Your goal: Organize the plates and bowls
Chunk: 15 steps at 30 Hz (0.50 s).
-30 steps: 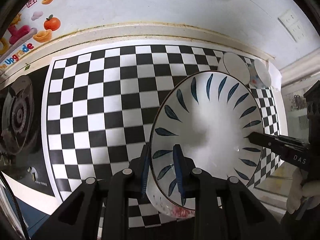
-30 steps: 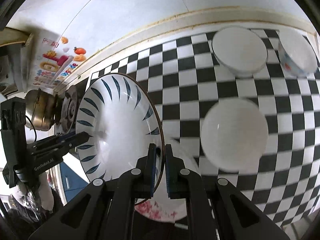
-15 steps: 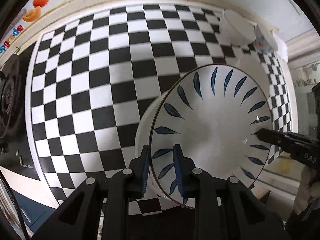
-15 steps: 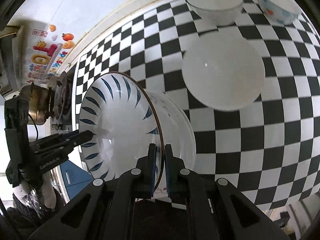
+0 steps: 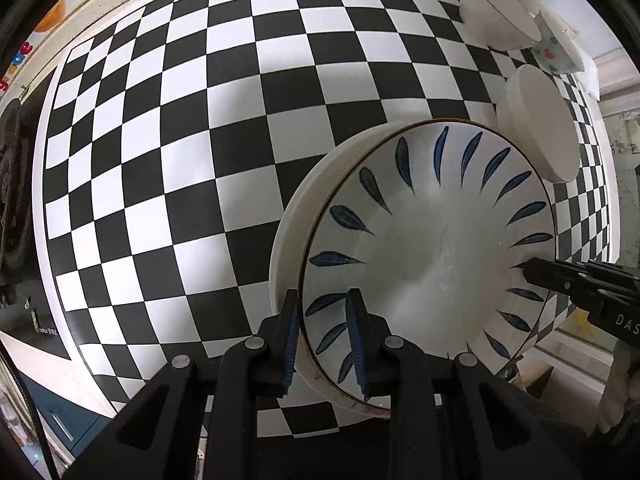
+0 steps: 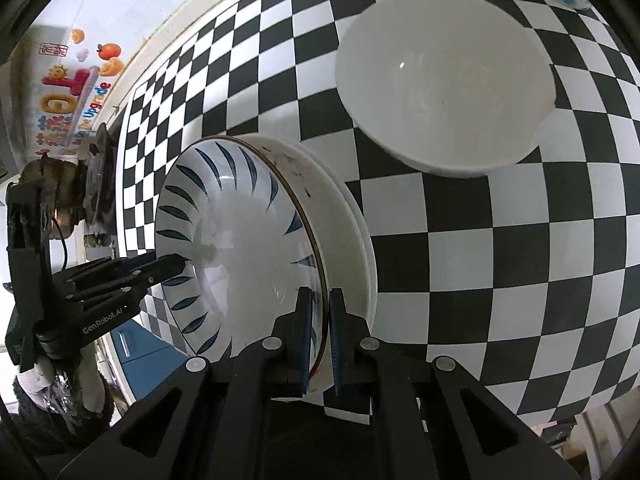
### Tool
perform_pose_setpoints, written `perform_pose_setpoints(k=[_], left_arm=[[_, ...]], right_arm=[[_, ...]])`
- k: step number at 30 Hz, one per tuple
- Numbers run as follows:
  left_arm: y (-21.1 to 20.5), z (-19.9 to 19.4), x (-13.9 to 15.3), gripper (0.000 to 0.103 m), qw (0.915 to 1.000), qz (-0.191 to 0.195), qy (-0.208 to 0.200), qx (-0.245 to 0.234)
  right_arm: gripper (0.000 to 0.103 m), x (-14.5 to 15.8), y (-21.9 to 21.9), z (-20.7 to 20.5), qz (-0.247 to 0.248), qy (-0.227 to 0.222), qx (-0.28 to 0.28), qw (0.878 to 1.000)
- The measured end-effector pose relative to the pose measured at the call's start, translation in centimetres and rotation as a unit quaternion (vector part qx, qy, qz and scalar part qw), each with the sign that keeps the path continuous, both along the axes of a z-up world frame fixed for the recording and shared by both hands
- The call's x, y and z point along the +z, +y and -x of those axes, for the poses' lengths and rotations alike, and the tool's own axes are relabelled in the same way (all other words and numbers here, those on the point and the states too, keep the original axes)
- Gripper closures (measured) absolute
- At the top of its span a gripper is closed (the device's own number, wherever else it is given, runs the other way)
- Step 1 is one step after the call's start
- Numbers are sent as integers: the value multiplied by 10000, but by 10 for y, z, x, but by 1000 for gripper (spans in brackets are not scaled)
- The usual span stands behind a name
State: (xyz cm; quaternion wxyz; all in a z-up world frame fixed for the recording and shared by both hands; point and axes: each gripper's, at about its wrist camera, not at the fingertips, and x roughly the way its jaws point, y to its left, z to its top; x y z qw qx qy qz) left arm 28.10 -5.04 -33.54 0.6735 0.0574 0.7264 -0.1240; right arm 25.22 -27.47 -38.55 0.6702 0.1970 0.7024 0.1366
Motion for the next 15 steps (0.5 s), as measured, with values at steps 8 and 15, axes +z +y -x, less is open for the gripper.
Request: perform_pose_setpoints(k=[8, 15], left_arm=[[-8, -1, -4, 83, 10000, -33, 13, -4], [-6, 2, -4, 83, 10000, -45, 19, -7]], right_arm=[[93, -14, 4, -1, 46, 138, 31, 9999], [93, -18, 3, 0, 55, 181, 4, 9998]])
